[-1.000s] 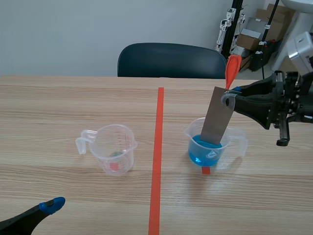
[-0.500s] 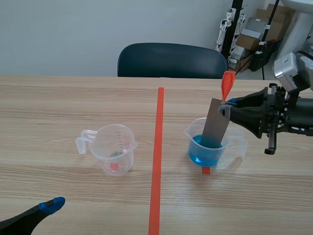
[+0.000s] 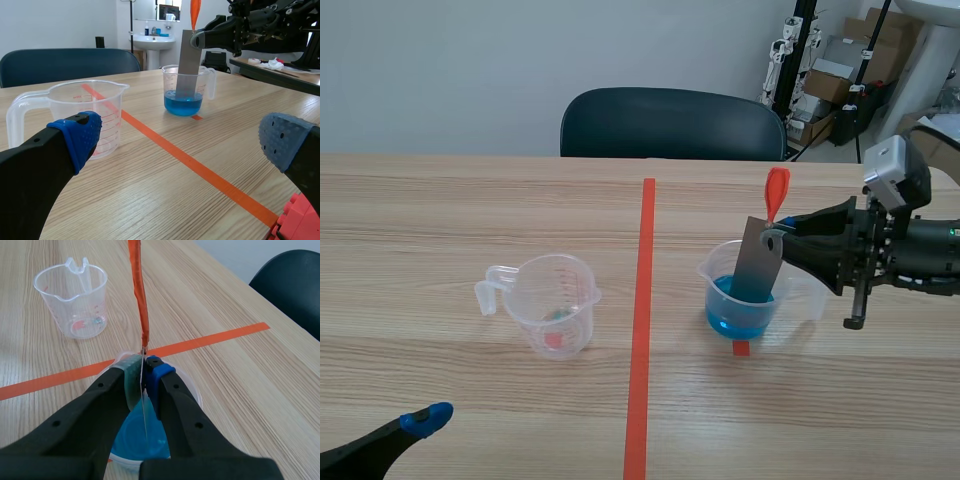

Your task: Do the redox reaction experiment. lower the plate into the blue solution

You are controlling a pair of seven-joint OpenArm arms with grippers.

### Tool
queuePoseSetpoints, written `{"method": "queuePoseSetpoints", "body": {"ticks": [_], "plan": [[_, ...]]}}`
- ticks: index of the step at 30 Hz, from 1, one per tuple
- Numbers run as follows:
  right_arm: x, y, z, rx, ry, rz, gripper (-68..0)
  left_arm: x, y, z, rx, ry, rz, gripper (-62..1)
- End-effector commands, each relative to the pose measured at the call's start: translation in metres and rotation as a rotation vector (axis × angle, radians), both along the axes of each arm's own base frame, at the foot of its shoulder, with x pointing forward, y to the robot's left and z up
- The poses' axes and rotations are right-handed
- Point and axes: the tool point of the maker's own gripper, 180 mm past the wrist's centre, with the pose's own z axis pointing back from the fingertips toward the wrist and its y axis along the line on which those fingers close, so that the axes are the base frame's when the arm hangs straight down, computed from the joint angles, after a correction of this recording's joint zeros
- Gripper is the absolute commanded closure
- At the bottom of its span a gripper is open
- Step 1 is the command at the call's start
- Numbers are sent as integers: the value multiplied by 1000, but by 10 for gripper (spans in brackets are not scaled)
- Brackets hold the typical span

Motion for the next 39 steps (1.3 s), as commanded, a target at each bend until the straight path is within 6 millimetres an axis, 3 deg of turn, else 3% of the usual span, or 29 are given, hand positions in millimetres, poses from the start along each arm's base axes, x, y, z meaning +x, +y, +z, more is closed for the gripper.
{"method": "queuePoseSetpoints", "body": {"ticks": [1,13,39], "plan": [[8,2,13,32,-34,-5,-6,1,3,11,-33,-48,4,-623],[0,11,7,48,-29,23,-6,2,4,12,-33,-51,6,-623],[-1,7,2,18,-19,18,-6,2,4,12,-32,-51,6,-623]]}}
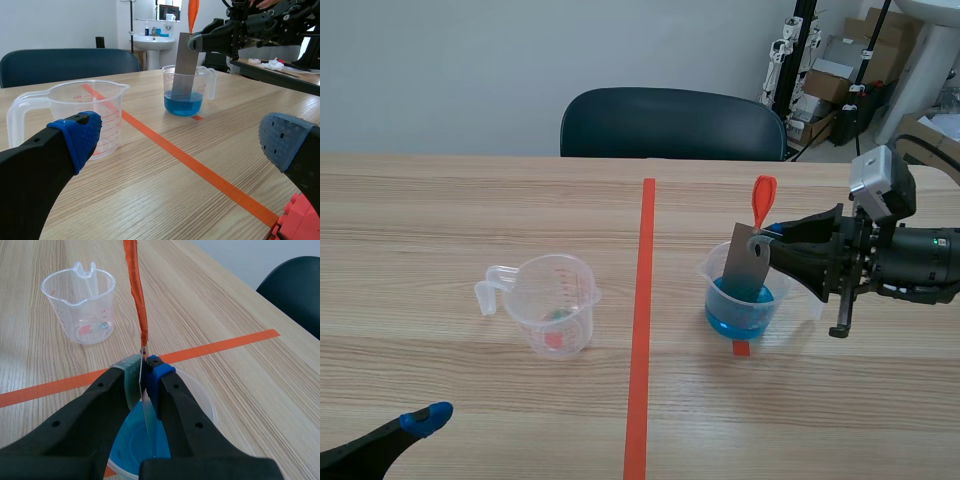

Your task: Do the redox reaction experiment. lower the plate into the blue solution

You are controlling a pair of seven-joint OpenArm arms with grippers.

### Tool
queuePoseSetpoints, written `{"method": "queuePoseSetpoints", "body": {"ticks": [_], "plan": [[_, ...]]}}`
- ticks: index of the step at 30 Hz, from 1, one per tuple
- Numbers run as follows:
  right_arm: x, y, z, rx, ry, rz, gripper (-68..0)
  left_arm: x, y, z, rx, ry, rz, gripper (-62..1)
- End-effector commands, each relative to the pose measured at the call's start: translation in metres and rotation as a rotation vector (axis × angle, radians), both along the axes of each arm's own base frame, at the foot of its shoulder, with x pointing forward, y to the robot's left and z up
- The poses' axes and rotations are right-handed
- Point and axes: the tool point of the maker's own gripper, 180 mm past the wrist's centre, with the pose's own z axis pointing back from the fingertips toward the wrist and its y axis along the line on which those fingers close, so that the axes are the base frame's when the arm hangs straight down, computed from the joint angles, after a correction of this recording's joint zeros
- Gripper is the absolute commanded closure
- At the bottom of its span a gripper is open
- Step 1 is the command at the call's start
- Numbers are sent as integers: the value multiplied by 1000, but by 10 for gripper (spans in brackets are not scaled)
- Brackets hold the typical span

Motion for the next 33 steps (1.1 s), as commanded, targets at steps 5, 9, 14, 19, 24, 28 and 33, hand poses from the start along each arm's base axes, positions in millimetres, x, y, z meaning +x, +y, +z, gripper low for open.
{"method": "queuePoseSetpoints", "body": {"ticks": [5,9,14,19,24,28,33], "plan": [[6,-5,7,-7,-24,-11,-6,2,4,12,-32,-51,5,-623],[7,-6,7,-16,-39,-20,-6,2,4,12,-32,-51,5,-623],[5,-9,1,-31,-45,-34,-6,2,4,12,-32,-51,5,-623],[4,-10,-1,-37,-54,-43,-6,2,4,12,-32,-51,5,-623],[4,-10,-1,-34,-56,-44,-6,2,4,12,-32,-51,5,-623],[4,-10,-1,-34,-56,-44,-6,2,4,12,-32,-51,5,-623],[4,-10,-1,-34,-56,-44,-6,2,4,12,-32,-51,5,-623]]}}
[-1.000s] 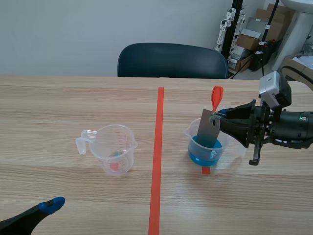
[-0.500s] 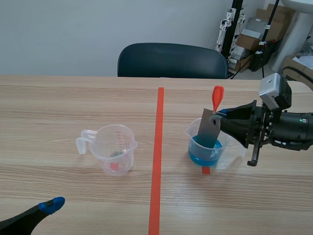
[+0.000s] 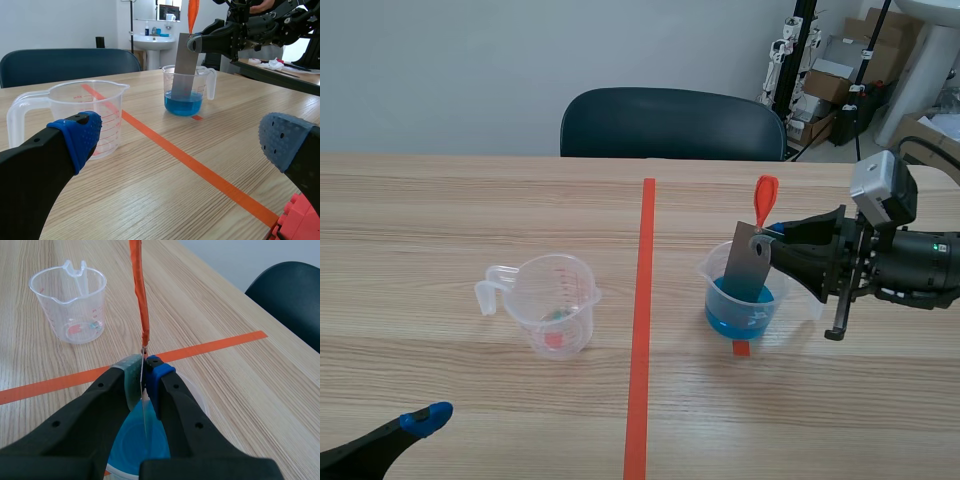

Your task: Do the redox reaction experiment. lower the plate into the blue solution

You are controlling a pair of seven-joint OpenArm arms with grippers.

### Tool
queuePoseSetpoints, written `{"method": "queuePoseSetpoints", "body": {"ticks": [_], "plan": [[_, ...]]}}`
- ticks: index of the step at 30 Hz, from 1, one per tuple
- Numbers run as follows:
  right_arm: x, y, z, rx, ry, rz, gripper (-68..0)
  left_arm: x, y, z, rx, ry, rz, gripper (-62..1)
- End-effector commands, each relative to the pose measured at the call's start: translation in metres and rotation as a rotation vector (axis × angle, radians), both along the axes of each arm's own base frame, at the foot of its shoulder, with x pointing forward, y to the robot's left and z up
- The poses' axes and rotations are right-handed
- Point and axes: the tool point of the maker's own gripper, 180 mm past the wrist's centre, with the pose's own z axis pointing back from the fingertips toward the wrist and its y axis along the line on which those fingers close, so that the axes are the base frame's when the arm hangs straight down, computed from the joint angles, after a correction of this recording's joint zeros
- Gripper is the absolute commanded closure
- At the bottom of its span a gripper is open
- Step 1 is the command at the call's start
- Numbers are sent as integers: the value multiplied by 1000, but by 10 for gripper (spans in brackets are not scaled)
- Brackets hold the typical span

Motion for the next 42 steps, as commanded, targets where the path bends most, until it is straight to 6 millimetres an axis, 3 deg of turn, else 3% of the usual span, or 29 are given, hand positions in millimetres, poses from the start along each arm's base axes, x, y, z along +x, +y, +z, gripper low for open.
{"method": "queuePoseSetpoints", "body": {"ticks": [1,42], "plan": [[1,-7,1,-21,-3,-6,-6,2,4,12,-32,-51,5,-623],[1,-7,1,-21,-2,-6,-6,3,4,12,-13,-69,12,-623]]}}
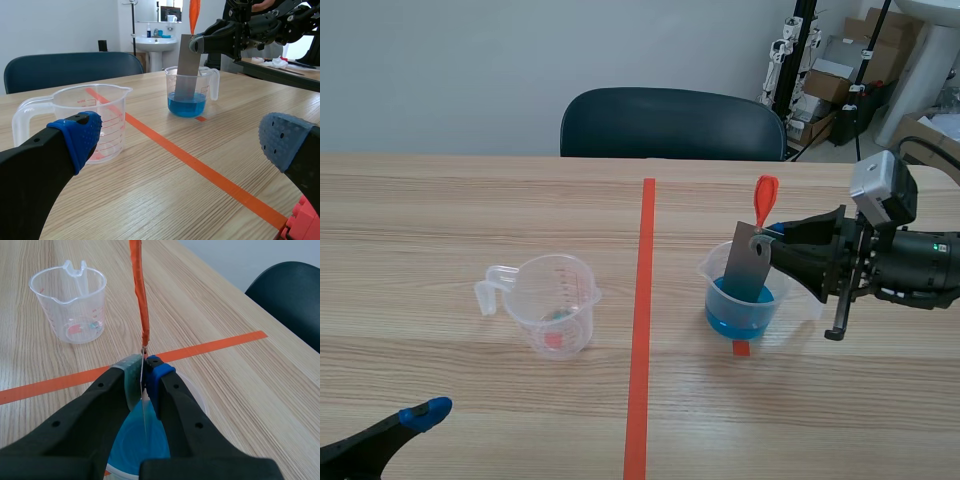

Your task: Do the redox reaction experiment. lower the plate into the blue solution

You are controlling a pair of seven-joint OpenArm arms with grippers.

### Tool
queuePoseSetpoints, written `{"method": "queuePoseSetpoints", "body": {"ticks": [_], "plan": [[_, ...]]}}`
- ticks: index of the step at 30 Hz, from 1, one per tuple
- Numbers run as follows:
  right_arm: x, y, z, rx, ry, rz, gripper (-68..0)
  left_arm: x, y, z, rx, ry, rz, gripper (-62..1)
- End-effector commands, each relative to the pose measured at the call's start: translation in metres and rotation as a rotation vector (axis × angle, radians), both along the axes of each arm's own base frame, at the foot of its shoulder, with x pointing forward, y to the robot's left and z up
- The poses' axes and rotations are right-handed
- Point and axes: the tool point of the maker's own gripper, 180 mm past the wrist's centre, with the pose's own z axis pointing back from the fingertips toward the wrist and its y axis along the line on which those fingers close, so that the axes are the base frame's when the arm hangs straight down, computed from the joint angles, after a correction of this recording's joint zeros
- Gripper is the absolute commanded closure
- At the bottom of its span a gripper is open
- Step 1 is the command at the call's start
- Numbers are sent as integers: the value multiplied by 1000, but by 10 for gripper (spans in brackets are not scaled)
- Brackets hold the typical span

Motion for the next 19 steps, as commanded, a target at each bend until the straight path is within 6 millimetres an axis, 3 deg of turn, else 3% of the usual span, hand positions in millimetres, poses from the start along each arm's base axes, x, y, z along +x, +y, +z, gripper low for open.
{"method": "queuePoseSetpoints", "body": {"ticks": [1,19], "plan": [[1,-7,1,-20,-2,-6,-6,0,4,11,-33,-45,3,-623],[1,-6,3,-11,-7,-4,-6,0,4,11,-33,-45,3,-623]]}}
